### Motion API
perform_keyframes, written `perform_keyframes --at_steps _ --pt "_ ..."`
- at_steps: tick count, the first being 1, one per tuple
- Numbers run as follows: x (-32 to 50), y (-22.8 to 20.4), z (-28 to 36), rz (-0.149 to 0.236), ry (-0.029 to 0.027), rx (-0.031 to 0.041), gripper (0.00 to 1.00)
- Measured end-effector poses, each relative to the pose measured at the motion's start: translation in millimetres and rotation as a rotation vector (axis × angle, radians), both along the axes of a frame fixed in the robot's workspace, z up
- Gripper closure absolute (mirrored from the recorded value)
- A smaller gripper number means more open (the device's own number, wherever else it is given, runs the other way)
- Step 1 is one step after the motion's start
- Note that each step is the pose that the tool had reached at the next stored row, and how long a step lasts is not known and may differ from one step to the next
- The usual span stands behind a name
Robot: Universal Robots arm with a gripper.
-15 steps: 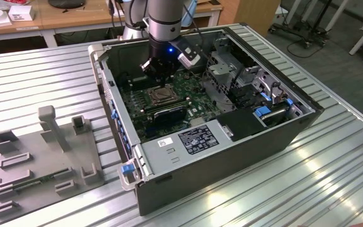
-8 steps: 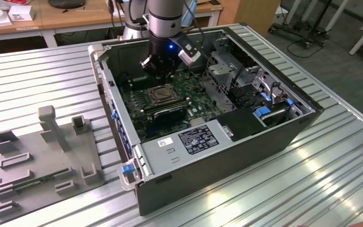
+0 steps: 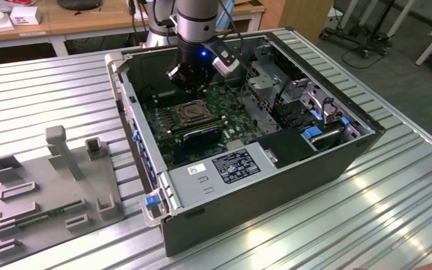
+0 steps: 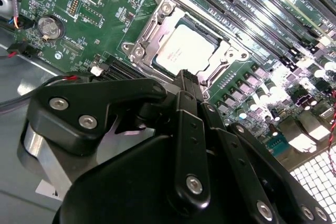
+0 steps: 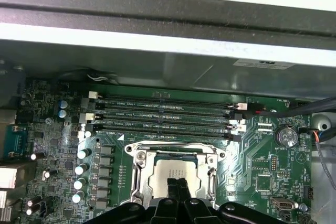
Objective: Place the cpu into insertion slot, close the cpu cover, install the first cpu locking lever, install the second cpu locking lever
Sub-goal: 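Install the second cpu locking lever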
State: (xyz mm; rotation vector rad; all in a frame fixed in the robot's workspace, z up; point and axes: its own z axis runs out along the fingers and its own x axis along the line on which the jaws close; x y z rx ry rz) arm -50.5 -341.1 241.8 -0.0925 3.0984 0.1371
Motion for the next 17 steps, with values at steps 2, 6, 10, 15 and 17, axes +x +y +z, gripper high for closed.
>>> perform_keyframes --at_steps 2,6,10,15,17 --pt "0.0 0.0 0.0 0.000 0.0000 0.0000 0.90" --pt "0.0 -0.8 0.2 0.000 0.0002 -0.0004 0.90" --pt "0.0 -4.6 0.1 0.000 0.0001 -0.0002 0.90" --pt "0.0 -14.9 0.1 0.000 0.0001 -0.0002 0.90" --pt "0.0 -19.5 0.0 0.000 0.0000 -0.0001 0.90"
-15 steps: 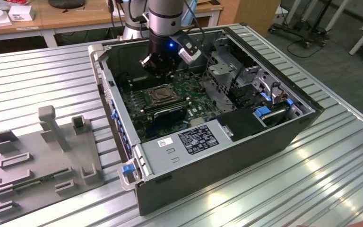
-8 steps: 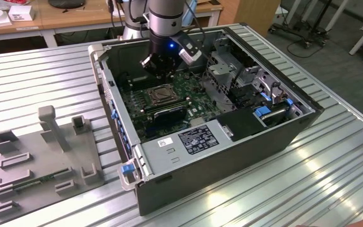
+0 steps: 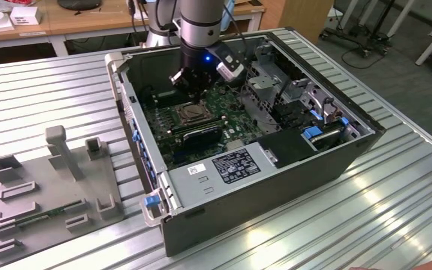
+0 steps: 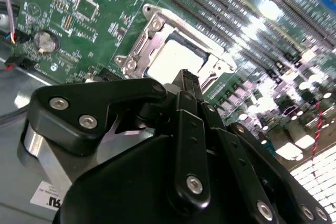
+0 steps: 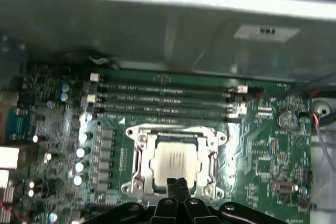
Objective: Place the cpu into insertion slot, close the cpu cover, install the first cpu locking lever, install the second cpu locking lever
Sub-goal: 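Install the second cpu locking lever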
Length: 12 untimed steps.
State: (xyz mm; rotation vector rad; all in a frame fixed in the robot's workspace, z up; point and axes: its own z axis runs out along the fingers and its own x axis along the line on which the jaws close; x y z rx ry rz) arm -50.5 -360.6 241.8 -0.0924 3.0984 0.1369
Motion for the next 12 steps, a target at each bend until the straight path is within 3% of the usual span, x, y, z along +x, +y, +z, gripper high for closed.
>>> perform_keyframes --at_steps 4,12 --pt "0.0 -8.4 0.1 0.000 0.0001 -0.0002 0.90" --pt "0.0 -18.6 0.0 0.000 0.0001 -0.0001 0.90"
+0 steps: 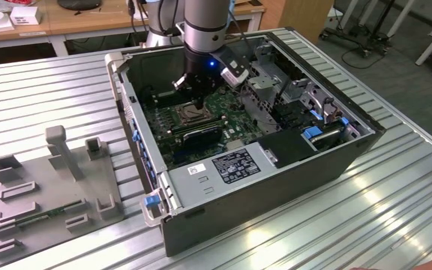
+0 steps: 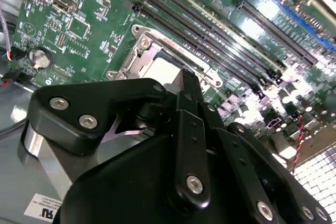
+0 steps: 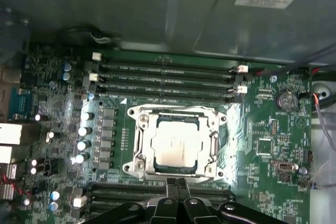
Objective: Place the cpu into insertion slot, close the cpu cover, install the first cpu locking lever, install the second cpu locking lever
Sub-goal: 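Install the second cpu locking lever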
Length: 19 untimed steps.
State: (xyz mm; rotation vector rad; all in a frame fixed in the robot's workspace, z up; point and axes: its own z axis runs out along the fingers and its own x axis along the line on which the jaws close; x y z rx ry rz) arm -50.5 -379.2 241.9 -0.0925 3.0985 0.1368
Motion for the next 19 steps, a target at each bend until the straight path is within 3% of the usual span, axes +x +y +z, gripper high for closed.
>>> perform_keyframes --at_steps 8,19 --pt "0.0 -6.8 0.0 0.000 -0.0001 0.0000 0.90" --pt "-0.8 -9.6 0.0 0.000 0.0003 -0.0001 0.90"
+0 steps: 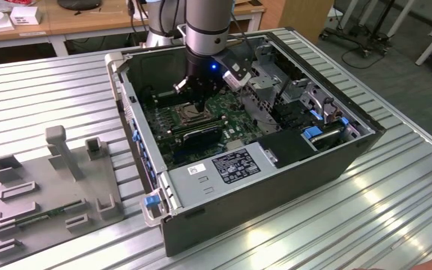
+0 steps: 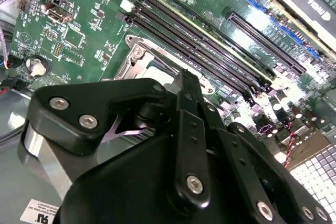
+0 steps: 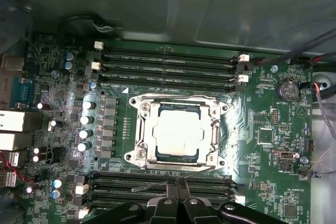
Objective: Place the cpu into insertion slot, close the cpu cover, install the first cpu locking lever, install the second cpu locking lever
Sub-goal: 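Install the second cpu locking lever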
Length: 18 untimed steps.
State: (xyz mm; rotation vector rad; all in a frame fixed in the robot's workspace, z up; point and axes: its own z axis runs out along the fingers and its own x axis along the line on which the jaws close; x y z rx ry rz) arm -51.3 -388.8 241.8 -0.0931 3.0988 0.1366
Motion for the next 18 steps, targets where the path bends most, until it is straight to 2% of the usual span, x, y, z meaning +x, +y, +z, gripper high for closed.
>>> perform_keyframes --at_steps 3,13,18 --pt "0.0 0.0 0.0 0.000 0.0086 0.0000 0.90" --pt "-0.7 0.0 -0.3 0.000 0.0093 0.0002 0.90" --pt "-10.2 0.0 -1.7 -0.001 0.0093 0.0001 0.90"
